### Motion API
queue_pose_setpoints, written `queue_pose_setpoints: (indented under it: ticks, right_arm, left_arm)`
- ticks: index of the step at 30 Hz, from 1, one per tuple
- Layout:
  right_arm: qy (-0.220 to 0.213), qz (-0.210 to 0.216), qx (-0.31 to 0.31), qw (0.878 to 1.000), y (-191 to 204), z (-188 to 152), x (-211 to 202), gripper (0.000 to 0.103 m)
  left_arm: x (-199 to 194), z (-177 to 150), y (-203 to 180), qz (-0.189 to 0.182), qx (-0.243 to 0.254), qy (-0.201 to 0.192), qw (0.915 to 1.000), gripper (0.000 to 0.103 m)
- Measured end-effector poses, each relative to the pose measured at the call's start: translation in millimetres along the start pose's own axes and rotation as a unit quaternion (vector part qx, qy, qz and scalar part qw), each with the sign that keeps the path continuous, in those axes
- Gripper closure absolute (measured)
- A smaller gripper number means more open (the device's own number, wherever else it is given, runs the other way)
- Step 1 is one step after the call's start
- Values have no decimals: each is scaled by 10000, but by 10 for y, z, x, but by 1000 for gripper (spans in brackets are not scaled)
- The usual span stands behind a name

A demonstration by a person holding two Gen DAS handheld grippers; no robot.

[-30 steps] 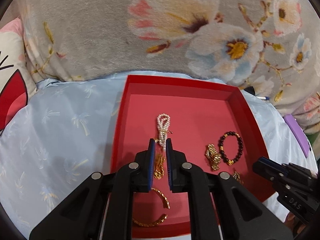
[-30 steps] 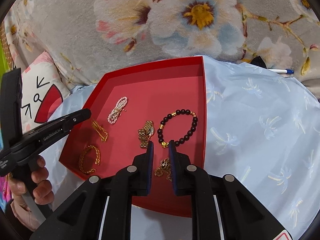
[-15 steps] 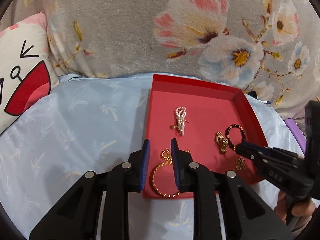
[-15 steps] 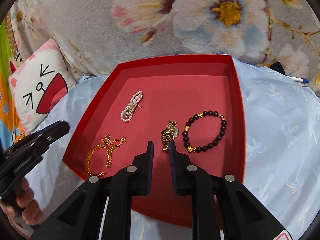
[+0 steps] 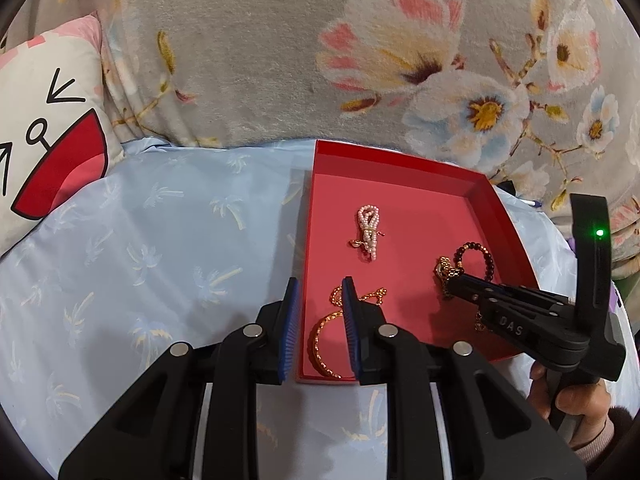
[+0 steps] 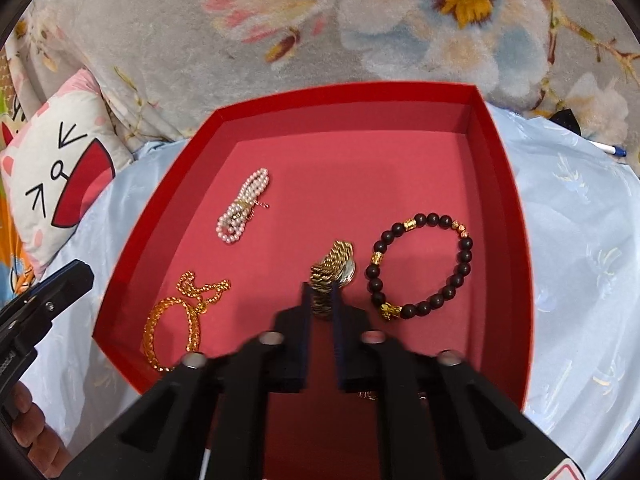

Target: Organize jewelry

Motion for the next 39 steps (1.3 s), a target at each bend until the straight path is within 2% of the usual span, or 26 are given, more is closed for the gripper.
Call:
queue_pose_setpoints:
  ticks: [9,13,20,22,25,32,39]
  right_arm:
    - [-440,82,-181,9988,67,173,-424,103]
    - [-162,-5,-163,9997,109,63,-273,83]
    - [97,-320,-185,9993,190,-58,9,83]
    - [116,-408,-196,9989,182,-76,34,87]
    - [24,-295,-79,9995,130,-86,-30,92]
    - [-262,-18,95,9996,45,143,-286,92]
    - [-365,17,76,9993,111,416,-222,92]
  left_arm:
    - [-38,14,14,-30,-32,-29,10000,83]
    - [-69,26,1,-65,-37,-52,10000,83]
    - [-150,79,17,-92,-78,-138,9998,83]
    - [-155,83,26,-94,-96,-140,9998,83]
    - [-153,87,38,-91,-128,-128,9998,83]
    - [-162,89,24,-133,-117,-135,9998,83]
    - [-172,87,6,-159,-103,-130,9997,83]
Point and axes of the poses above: each gripper's, at about its wrist camera, not at the fingertips, and x roughly the way its jaws point, y to its left, z to its top, the point moved 7 cm from there along x, roughly the way its jaws point, and after that the axes turned 5 degrees about -x, right-handed, at the moved point
